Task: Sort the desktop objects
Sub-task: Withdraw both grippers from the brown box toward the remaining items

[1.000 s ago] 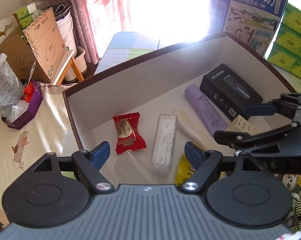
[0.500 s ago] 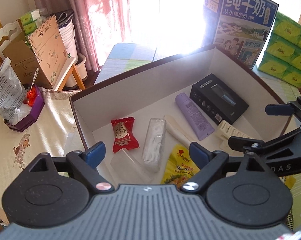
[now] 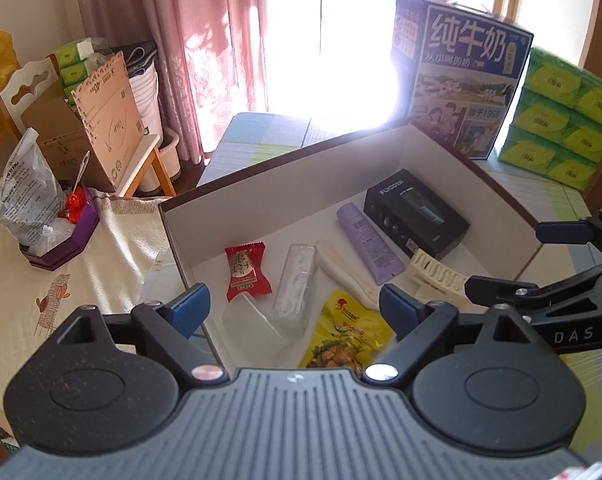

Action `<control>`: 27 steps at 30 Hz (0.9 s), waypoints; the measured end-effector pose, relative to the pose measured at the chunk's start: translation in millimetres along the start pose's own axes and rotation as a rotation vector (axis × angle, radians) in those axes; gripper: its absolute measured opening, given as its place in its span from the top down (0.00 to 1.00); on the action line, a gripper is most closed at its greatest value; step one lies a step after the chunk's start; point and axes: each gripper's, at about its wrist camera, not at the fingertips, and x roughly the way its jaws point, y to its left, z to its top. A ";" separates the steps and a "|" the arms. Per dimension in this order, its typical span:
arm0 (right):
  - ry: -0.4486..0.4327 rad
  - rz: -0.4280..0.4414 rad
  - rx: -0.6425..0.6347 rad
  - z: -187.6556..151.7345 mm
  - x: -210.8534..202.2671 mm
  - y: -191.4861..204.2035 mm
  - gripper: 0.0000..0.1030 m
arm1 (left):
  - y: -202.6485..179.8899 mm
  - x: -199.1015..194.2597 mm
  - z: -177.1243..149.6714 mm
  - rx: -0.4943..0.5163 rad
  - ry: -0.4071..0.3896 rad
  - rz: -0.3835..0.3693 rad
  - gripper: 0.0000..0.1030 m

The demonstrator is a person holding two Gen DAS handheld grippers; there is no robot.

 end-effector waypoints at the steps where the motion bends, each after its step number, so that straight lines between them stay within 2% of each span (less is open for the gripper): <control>1: -0.006 0.002 0.000 -1.0 -4.4 0.7 0.02 | -0.9 -4.5 -1.7 -0.002 -0.005 0.002 0.13; 15: -0.081 0.043 0.011 -18.2 -65.7 6.6 0.02 | -19.1 -65.5 -27.1 -0.008 -0.077 0.012 0.13; 27: -0.098 0.054 0.017 -45.4 -101.1 4.1 0.02 | -41.3 -100.4 -53.2 0.001 -0.103 0.010 0.11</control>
